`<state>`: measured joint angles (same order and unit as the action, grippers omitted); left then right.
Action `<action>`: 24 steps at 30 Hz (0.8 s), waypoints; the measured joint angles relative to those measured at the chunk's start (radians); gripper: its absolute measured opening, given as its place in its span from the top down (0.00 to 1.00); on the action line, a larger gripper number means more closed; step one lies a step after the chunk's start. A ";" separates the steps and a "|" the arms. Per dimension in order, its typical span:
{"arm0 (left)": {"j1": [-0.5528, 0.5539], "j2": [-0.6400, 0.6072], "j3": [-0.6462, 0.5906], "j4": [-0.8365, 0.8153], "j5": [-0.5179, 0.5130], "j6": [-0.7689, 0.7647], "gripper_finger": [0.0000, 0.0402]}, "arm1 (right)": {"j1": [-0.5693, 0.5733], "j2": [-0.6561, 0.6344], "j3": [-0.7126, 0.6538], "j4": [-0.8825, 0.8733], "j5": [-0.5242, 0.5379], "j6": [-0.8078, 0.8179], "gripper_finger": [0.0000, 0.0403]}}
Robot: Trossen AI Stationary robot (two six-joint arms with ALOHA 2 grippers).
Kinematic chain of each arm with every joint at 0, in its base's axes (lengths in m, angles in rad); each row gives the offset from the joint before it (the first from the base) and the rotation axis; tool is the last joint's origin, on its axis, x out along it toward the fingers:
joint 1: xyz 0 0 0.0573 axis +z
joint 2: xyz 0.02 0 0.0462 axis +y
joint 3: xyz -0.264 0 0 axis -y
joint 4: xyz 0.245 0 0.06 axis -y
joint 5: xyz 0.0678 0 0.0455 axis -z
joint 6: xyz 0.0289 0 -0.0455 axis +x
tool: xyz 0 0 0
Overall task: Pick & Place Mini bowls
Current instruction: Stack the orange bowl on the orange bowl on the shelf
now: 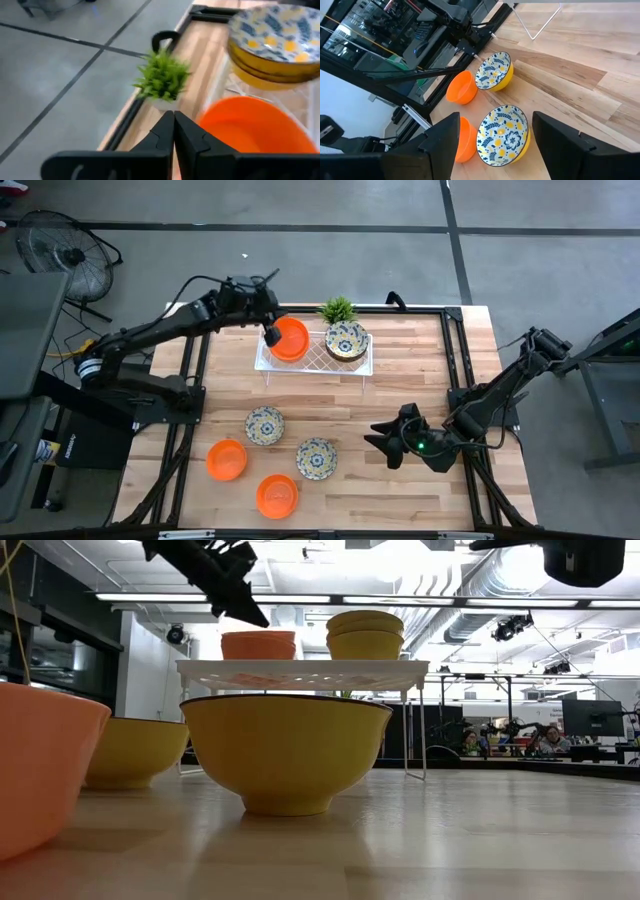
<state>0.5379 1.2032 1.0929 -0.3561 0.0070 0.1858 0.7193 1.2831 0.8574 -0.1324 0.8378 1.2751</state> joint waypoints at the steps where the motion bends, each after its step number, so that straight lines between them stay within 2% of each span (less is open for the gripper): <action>1: -0.014 0.000 -0.001 0.001 -0.016 0.000 0.99 | 0.000 0.000 0.000 -0.001 0.001 0.000 0.41; 9: -0.091 0.014 0.000 -0.001 -0.137 -0.007 1.00 | 0.000 0.000 0.000 -0.005 -0.005 -0.012 0.41; 24: -0.093 0.026 0.002 -0.004 -0.186 -0.053 1.00 | 0.001 0.000 0.000 -0.005 -0.073 -0.046 0.41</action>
<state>0.4446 1.2289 1.0953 -0.3597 -0.1788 0.1326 0.7200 1.2831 0.8574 -0.1375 0.7645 1.2287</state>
